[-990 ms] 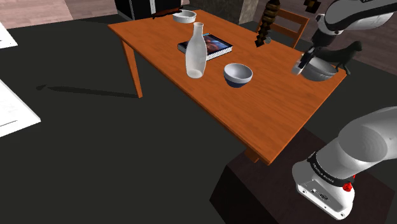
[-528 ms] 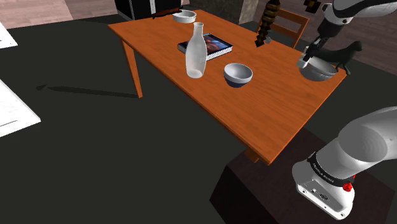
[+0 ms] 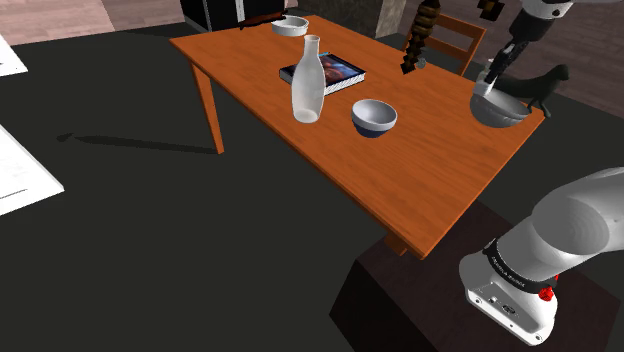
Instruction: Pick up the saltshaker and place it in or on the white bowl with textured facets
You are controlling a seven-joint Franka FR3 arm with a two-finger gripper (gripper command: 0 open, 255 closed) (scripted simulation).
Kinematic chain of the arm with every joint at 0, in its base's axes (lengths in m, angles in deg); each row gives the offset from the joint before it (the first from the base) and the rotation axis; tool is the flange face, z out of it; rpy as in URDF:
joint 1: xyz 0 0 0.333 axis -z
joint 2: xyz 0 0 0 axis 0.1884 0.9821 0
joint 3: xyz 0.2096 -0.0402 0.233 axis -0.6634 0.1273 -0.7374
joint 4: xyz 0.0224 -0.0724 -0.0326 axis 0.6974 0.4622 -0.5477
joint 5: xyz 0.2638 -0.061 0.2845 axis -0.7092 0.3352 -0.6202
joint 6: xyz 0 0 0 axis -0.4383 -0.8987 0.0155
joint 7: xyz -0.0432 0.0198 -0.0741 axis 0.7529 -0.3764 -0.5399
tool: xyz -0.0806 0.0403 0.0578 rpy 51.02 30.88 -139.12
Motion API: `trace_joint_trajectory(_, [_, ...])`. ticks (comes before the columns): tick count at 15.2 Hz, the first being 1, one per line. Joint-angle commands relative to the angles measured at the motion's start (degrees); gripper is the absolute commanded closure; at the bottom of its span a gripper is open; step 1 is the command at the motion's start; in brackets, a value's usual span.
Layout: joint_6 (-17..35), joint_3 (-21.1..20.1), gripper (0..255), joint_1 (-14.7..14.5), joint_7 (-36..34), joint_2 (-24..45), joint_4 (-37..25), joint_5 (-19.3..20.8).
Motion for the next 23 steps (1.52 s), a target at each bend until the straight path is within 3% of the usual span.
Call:
trace_joint_trajectory(1, [-1.8,-0.3,255,-0.1,0.0,-0.2,-1.6,-0.2])
trace_joint_trajectory(3, [-3.0,-0.5,255,-0.2,0.1,-0.3,-2.7,-0.3])
trace_joint_trajectory(9, [-2.7,7.0,255,0.6,9.4,6.8,-10.5,-1.5])
trace_joint_trajectory(16, [-3.3,15.9,255,0.9,21.7,18.2,-22.4,-7.4])
trace_joint_trajectory(23, [2.1,16.4,255,1.1,22.0,19.0,-17.6,-7.7])
